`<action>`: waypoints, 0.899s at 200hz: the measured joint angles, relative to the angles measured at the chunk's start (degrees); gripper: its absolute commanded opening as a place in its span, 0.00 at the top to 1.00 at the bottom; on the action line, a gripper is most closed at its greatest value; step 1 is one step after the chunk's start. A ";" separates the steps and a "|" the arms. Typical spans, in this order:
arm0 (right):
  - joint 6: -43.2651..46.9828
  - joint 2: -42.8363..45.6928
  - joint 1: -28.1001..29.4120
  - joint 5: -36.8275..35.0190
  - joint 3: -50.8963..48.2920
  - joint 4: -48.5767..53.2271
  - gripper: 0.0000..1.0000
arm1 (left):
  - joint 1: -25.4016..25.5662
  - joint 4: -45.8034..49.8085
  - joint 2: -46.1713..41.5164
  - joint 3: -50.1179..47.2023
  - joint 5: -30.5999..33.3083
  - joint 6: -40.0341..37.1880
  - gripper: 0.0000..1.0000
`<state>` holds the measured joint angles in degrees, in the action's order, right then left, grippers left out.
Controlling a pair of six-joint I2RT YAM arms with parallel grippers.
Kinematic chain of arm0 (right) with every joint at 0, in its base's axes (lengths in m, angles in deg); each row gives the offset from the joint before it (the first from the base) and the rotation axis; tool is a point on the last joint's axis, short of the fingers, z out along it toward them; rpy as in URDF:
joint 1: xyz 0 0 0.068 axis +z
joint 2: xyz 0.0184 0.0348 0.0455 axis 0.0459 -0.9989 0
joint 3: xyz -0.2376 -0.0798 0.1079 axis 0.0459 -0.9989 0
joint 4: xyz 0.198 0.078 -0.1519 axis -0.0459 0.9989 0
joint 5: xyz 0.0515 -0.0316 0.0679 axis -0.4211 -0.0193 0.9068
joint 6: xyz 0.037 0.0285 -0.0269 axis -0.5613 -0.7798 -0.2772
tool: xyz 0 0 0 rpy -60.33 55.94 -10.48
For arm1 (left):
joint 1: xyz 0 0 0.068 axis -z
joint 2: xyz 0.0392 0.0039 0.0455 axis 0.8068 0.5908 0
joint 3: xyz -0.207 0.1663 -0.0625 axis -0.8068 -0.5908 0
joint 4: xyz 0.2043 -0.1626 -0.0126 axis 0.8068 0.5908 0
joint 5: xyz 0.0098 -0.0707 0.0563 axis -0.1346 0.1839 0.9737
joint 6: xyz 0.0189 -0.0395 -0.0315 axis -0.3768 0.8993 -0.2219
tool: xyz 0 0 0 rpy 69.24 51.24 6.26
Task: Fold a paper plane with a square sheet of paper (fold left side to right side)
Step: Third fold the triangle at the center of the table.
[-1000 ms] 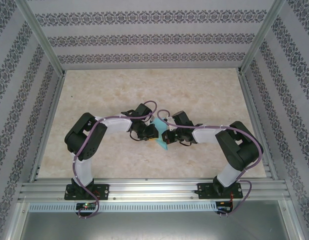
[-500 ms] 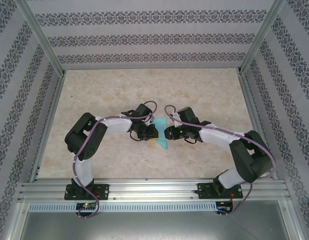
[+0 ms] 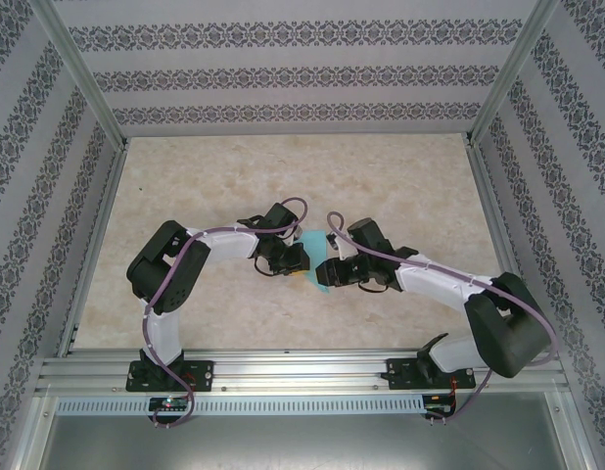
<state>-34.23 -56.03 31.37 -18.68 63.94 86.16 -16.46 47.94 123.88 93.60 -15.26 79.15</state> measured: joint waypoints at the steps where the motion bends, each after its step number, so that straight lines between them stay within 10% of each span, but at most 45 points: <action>1: -0.04 -0.15 0.04 0.02 0.00 -0.02 0.71 | 0.00 0.00 0.00 0.00 0.00 0.00 0.83; 180: 0.33 -10.62 0.13 0.07 4.02 5.46 0.73 | 0.22 0.00 0.07 0.13 0.39 -0.02 0.83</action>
<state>-33.90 -66.65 31.50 -18.61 67.96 91.63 -16.25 47.94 123.94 93.73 -14.87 79.13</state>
